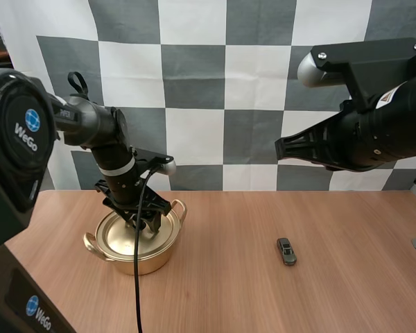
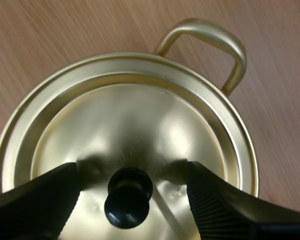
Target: Open the pot, put the car inside, and close it
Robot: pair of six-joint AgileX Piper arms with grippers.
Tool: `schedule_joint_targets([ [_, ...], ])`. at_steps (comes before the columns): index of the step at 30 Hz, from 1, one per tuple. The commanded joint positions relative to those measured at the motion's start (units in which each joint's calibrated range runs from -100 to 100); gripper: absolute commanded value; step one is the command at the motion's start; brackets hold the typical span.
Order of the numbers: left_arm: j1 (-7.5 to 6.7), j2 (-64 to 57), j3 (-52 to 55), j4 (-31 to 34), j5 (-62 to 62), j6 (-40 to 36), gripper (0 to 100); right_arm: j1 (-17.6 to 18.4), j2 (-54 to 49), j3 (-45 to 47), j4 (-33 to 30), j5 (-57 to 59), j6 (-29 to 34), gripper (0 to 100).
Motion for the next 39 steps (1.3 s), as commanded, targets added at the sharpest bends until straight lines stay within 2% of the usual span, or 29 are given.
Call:
schedule_joint_targets([
  [1,0.05,0.2,0.1,-0.1,-0.4,0.0,100,0.0,-0.1,0.0,0.0,0.0,0.0,0],
  [8,0.05,0.2,0.1,-0.1,-0.9,0.0,100,0.0,-0.1,0.0,0.0,0.0,0.0,0],
  [9,0.05,0.2,0.1,-0.1,-0.9,0.0,95,0.0,-0.1,0.0,0.0,0.0,0.0,0],
  [11,0.05,0.2,0.1,0.0,-1.1,-1.5,44,0.0,-0.1,0.0,0.0,0.0,0.0,0],
  [12,0.05,0.2,0.1,0.4,-1.1,-2.4,12,0.0,-0.1,0.0,0.0,0.0,0.0,0],
  [13,0.05,0.2,0.1,0.8,-1.3,-2.7,1,0.0,-0.1,0.0,0.0,0.0,0.0,0],
  [24,0.05,0.2,0.1,1.2,-1.5,-2.7,0,0.0,-0.1,0.0,0.0,0.0,0.0,0],
  [28,0.05,0.1,-1.8,1.2,2.4,-2.6,0,0.0,-0.1,0.0,0.0,0.0,0.0,0],
  [39,0.05,-14.2,-23.8,-1.2,18.9,-2.6,0,0.0,-0.1,0.0,0.0,0.0,0.0,0],
])
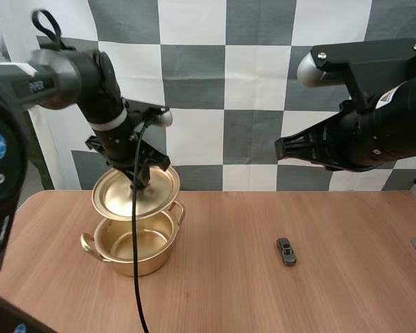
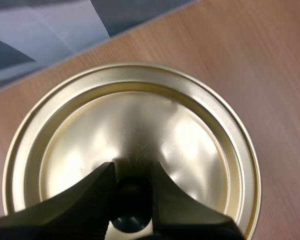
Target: Open the pot, put the car inside, and close it
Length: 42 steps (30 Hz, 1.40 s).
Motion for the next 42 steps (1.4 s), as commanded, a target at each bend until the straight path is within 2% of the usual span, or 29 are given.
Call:
schedule_joint_targets([
  [1,0.05,-8.2,-11.9,-0.9,4.7,0.0,0,0.0,-0.1,0.0,-0.4,0.0,0.0,0],
  [5,0.05,-17.5,-17.8,-4.7,4.7,-0.1,0,0.0,0.1,0.0,-0.6,-2.2,-0.4,0],
  [9,0.05,-29.7,-18.7,-6.8,4.7,-1.1,0,0.0,3.7,0.0,-0.5,-5.6,-4.7,0],
  [18,0.05,-50.6,-18.7,-5.2,4.7,-1.2,0,0.0,27.7,0.0,-0.4,0.0,-4.7,0],
  [21,0.05,-52.7,-18.7,-3.3,4.7,-2.0,0,0.0,35.3,0.0,-0.4,0.0,-4.6,0],
  [25,0.05,-53.3,-18.6,-1.7,4.7,-2.3,0,-0.7,40.2,0.0,-0.5,-0.9,-4.3,0],
  [33,0.05,-53.5,-14.0,-1.6,4.7,-2.3,0,-3.5,42.7,1.2,-0.5,-12.4,-4.4,0],
  [40,0.05,-53.6,-12.0,-2.3,4.7,-2.3,0,-2.9,42.7,2.3,-0.2,-11.4,-6.3,0],
  [42,0.05,-53.6,-12.0,-2.4,4.7,-2.3,0,-2.4,42.7,2.3,-0.2,-9.6,-6.8,17],
])
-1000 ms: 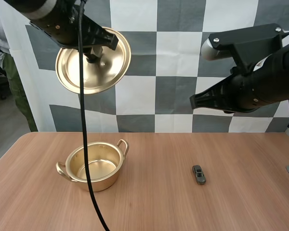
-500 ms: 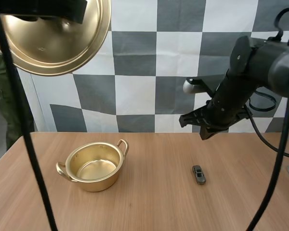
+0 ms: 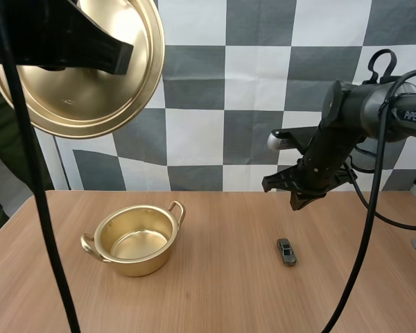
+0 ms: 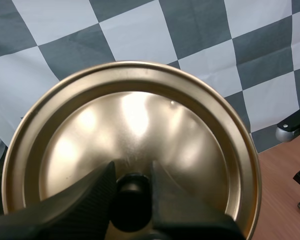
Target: Open the pot, put the car inside, and close it
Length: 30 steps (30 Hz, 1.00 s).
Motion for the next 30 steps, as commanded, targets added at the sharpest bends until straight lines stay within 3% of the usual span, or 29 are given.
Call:
schedule_joint_targets([
  [1,0.05,0.0,-0.1,-0.2,0.0,0.0,0,0.3,-0.1,0.1,0.0,1.8,-0.3,30],
  [6,0.05,0.0,-0.1,-0.4,0.0,0.2,0,1.5,-0.1,0.1,0.0,3.0,-3.5,96],
  [7,0.05,0.0,-0.1,-0.4,0.0,0.2,0,1.5,-0.1,0.1,0.0,2.0,-3.5,100],
  [11,0.05,0.0,-0.1,-0.6,0.0,0.2,0,1.5,-0.1,0.1,0.2,-5.9,-3.5,100],
  [30,0.05,0.0,-0.1,-0.9,0.0,0.2,0,1.5,2.9,0.1,-0.2,-0.5,-5.2,100],
])
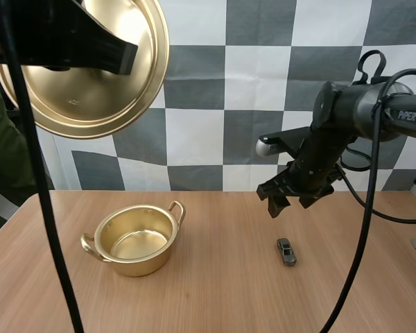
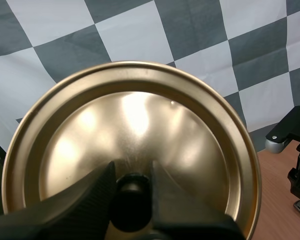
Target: Open the pot, put the car inside, and close it
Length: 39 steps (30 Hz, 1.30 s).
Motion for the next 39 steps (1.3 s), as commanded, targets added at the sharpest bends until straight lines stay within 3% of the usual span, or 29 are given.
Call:
schedule_joint_targets([
  [1,0.05,0.0,-0.1,0.0,0.0,0.0,0,0.0,2.6,0.1,0.0,-0.3,0.6,100],
  [15,0.05,0.0,-0.1,0.0,0.0,0.0,0,-0.6,21.5,0.1,-4.1,-4.5,3.4,100],
  [25,0.05,0.0,-0.1,0.0,0.0,0.0,0,-1.4,22.6,0.1,-2.3,-12.3,3.3,100],
  [39,0.05,0.0,-0.1,0.0,0.0,0.0,0,-1.4,25.9,0.1,-1.9,-11.4,3.3,100],
])
